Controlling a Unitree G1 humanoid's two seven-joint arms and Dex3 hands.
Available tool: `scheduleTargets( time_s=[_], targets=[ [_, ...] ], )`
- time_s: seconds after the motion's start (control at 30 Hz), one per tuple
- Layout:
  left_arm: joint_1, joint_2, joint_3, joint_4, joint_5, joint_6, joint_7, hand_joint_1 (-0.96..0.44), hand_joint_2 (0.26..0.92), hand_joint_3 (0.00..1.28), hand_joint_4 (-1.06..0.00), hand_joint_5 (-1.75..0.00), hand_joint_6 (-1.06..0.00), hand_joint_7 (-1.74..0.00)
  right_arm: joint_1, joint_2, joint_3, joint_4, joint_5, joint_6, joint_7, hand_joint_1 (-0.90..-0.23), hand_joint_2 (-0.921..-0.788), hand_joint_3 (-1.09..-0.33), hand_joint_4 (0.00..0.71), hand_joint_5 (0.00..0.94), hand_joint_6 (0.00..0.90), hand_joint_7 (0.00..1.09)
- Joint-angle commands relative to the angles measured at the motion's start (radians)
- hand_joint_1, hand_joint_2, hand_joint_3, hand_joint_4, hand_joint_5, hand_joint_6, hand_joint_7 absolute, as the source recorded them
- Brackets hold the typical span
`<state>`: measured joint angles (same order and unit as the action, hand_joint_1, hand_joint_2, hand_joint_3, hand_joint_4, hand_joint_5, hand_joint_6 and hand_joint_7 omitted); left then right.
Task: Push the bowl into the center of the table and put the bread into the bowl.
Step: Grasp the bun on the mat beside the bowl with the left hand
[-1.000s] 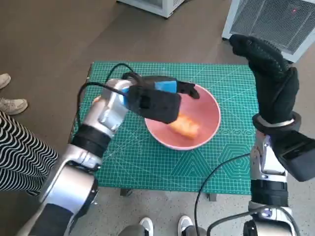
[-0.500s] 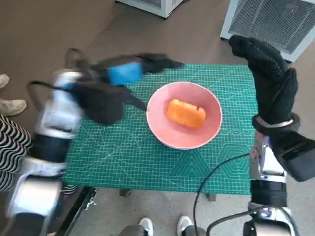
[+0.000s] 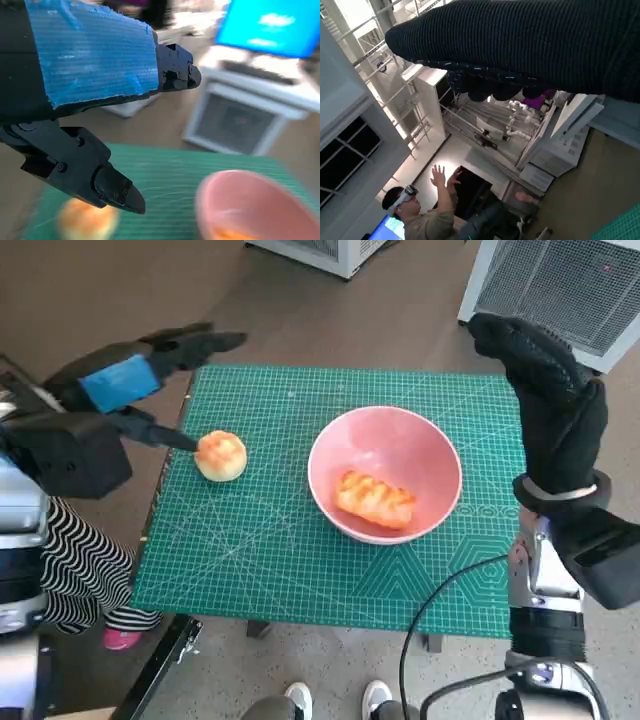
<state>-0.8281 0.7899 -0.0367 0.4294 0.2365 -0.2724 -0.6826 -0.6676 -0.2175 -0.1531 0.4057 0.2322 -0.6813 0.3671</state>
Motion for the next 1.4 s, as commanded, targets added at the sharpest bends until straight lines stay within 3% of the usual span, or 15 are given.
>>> scheduleTargets(
  time_s=[0.03,0.43,0.77,1.4],
  targets=[
    [0.003,0.036,-0.025,0.075,0.035,-0.040,0.007,-0.12,0.739,0.00,-0.05,0.00,-0.19,-0.10,0.006,0.005,0.002,0.024,0.000,0.000,0.005,-0.694,-0.921,-0.738,0.137,0.000,-0.001,0.53],
    [-0.009,0.028,-0.099,0.132,0.128,0.004,0.027,0.14,0.721,0.00,-0.01,0.00,-0.17,-0.04,-0.006,0.002,0.003,0.041,0.007,-0.004,0.017,-0.695,-0.921,-0.738,0.137,0.001,-0.001,0.53],
    [-0.057,-0.032,-0.166,0.231,0.192,0.007,0.080,0.12,0.720,0.00,-0.02,0.00,-0.17,-0.03,-0.006,0.000,0.002,0.039,0.010,-0.002,0.026,-0.695,-0.921,-0.739,0.144,0.004,-0.001,0.53],
    [-0.256,-0.201,-0.356,0.668,0.377,0.033,0.263,0.07,0.721,0.00,-0.05,-0.01,-0.21,-0.02,0.011,-0.024,-0.002,0.006,0.008,0.012,0.030,-0.696,-0.921,-0.739,0.144,0.003,-0.001,0.53]
  ],
)
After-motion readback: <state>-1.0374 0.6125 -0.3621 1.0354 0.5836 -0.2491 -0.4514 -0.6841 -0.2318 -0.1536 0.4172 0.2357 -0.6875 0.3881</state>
